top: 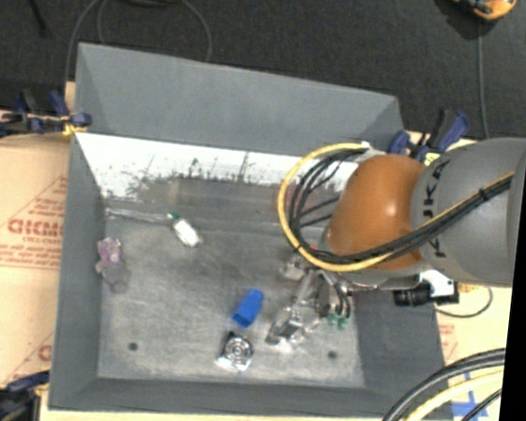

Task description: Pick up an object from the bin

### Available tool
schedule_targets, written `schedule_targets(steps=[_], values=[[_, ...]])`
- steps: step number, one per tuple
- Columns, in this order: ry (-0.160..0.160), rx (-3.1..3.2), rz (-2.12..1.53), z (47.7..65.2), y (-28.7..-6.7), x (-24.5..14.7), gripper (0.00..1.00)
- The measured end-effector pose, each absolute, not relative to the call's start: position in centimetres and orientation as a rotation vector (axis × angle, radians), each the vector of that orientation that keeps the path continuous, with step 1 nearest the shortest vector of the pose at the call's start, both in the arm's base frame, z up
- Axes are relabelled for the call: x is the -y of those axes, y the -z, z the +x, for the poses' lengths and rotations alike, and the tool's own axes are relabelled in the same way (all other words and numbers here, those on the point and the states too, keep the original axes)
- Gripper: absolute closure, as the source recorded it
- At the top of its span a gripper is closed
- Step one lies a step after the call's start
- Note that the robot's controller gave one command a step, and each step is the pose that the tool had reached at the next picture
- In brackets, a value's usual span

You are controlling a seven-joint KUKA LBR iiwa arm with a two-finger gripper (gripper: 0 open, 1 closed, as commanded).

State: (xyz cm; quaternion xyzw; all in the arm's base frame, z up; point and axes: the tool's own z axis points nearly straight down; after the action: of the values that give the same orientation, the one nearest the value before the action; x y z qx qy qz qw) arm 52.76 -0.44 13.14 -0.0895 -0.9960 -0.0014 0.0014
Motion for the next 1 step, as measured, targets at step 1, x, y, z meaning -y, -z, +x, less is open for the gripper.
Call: schedule_targets(steps=[1], values=[[0.000,3.141,-0.256,54.57,-9.05,-2.51,0.00]])
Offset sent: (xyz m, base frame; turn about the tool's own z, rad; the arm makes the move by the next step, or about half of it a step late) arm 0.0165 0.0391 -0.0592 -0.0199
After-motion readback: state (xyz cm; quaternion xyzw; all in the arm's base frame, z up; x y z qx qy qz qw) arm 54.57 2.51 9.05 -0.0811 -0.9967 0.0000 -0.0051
